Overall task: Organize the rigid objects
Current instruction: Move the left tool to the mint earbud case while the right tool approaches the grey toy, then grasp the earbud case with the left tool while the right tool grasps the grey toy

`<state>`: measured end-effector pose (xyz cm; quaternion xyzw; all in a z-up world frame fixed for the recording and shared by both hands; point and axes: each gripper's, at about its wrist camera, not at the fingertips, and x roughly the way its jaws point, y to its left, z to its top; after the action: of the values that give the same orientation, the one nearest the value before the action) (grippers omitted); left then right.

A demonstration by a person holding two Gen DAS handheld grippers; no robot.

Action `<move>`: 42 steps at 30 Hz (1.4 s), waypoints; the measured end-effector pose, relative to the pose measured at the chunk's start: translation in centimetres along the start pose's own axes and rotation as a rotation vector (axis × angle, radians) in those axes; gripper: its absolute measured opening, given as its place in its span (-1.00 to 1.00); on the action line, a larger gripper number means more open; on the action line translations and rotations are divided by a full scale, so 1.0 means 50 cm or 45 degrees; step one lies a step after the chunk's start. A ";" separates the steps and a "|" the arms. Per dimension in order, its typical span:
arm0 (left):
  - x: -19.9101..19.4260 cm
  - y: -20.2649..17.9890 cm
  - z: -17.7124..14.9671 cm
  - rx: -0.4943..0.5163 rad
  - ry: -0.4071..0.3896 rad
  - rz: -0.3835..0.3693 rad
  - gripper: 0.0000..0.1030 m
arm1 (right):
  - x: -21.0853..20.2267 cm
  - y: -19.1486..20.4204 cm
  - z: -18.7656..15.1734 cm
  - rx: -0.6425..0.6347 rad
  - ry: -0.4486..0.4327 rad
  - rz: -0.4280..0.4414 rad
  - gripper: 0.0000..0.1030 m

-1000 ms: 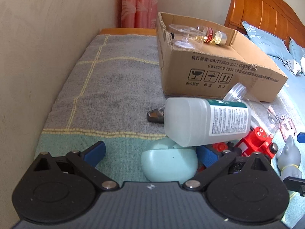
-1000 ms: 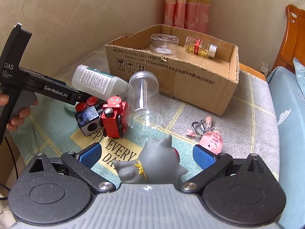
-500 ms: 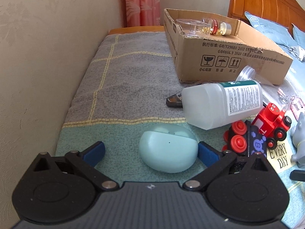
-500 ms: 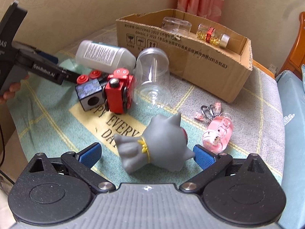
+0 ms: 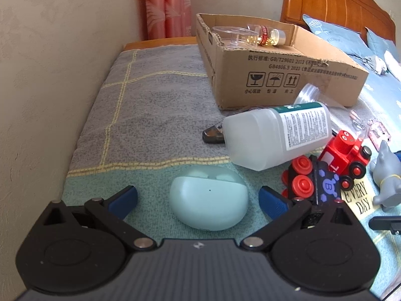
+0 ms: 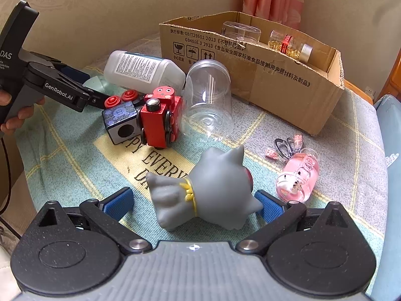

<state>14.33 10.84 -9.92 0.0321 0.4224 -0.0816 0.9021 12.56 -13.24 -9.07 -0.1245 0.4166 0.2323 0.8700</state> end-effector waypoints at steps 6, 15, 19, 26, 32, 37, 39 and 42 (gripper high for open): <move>-0.009 -0.009 -0.001 0.064 -0.030 -0.055 0.64 | -0.002 -0.003 -0.002 -0.004 -0.010 0.004 1.00; -0.020 -0.019 -0.001 0.109 -0.032 -0.079 0.32 | 0.004 -0.007 0.008 -0.044 0.006 0.032 1.00; -0.033 -0.029 -0.008 0.157 -0.017 -0.094 0.20 | 0.003 -0.005 0.014 -0.052 0.029 0.031 1.00; -0.029 -0.033 -0.006 0.162 -0.021 -0.089 0.21 | 0.005 -0.003 0.023 -0.095 0.043 0.024 1.00; -0.029 -0.034 -0.002 0.165 -0.008 -0.090 0.17 | -0.013 0.003 0.022 -0.137 0.033 -0.004 1.00; -0.033 -0.032 -0.002 0.150 0.011 -0.091 0.17 | -0.014 0.002 0.029 -0.148 0.032 -0.007 0.74; -0.036 -0.033 -0.003 0.148 0.020 -0.088 0.17 | -0.013 0.000 0.032 -0.143 0.037 -0.010 0.62; -0.042 -0.032 -0.005 0.135 0.029 -0.092 0.17 | -0.014 -0.003 0.035 -0.126 0.042 -0.007 0.57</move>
<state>12.55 9.52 -8.45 0.0653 0.4285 -0.1361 0.8908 13.43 -12.86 -7.41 -0.1725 0.4185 0.2481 0.8565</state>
